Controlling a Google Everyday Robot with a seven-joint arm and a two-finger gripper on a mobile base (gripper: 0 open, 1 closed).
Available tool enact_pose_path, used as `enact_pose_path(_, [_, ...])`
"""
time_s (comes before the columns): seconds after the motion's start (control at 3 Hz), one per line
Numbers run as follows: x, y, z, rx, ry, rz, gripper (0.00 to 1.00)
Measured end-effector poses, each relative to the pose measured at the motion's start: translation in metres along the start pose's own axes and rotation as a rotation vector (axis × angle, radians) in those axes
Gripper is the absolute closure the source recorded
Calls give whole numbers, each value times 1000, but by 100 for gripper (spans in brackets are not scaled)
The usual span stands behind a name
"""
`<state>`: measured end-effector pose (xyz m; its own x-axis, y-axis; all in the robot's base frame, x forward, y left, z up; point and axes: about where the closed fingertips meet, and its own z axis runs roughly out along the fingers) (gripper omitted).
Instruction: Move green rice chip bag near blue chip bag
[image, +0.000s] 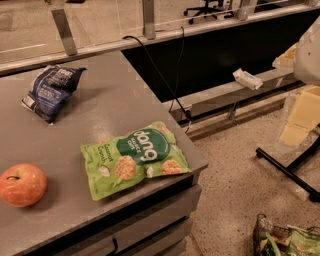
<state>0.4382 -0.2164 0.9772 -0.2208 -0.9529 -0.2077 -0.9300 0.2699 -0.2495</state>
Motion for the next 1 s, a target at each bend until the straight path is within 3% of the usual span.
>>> enact_pose_path(0.33, [0,0,0,0,0,0,0])
enact_pose_path(0.67, [-56,-2,22,-16,-58,-153,0])
enact_pose_path(1.0, [-112,2,58,-44,-75,-303,0])
